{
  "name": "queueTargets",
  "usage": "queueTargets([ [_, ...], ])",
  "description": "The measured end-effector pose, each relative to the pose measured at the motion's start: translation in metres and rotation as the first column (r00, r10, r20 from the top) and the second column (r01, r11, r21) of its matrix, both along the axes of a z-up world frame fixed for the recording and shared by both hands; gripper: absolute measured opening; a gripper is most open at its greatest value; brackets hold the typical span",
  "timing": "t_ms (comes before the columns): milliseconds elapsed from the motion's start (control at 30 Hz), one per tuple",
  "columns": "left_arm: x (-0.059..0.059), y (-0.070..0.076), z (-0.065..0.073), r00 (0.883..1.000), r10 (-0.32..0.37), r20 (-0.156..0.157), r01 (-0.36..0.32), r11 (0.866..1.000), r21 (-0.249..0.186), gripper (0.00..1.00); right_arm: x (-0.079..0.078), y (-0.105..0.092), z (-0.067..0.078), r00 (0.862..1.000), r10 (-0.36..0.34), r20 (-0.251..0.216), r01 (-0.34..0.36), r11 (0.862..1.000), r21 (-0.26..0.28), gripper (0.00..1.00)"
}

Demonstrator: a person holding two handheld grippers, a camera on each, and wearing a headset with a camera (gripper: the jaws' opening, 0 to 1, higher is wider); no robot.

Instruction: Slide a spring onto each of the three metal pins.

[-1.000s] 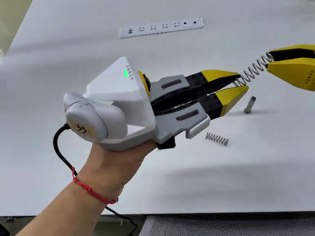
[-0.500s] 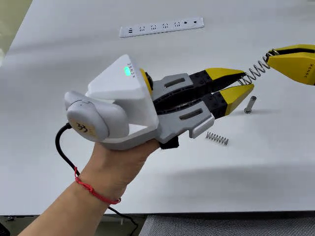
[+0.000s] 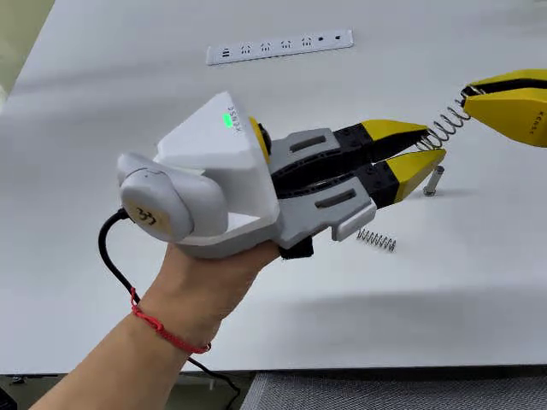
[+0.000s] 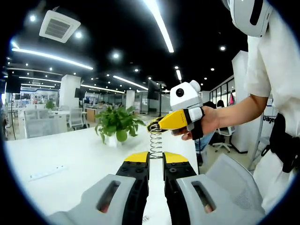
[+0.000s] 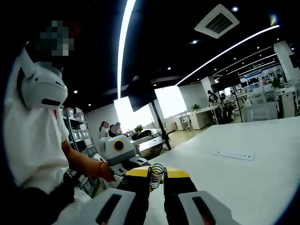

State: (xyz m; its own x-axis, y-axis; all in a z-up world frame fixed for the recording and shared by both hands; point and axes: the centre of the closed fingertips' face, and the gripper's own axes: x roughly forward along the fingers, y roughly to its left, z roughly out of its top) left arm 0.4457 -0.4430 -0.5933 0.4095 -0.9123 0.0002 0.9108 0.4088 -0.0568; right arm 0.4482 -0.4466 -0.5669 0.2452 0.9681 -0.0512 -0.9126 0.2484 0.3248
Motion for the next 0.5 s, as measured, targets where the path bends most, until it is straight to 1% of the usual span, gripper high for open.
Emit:
queueTargets([
  [200,-0.0015,-0.0019,-0.0032,1.0,-0.011,-0.002,0.012,1.0,0.018,0.07,-0.003,0.0035,-0.0001,0.998,0.023,0.05,-0.02,0.998,-0.056,0.06],
  [267,-0.0019,-0.0024,-0.0042,1.0,-0.015,0.0,0.015,1.0,0.025,0.07,-0.0044,0.0045,-0.0005,0.997,0.035,0.075,-0.028,0.996,-0.085,0.06],
  [367,-0.0027,-0.0032,-0.006,1.0,-0.024,-0.002,0.024,0.999,0.035,0.07,-0.0064,0.0065,-0.0013,0.991,0.057,0.117,-0.041,0.99,-0.136,0.06],
  [500,-0.0033,-0.0038,-0.0073,1.0,-0.03,-0.004,0.03,0.999,0.043,0.07,-0.0081,0.0082,-0.0017,0.985,0.08,0.156,-0.05,0.981,-0.186,0.06],
])
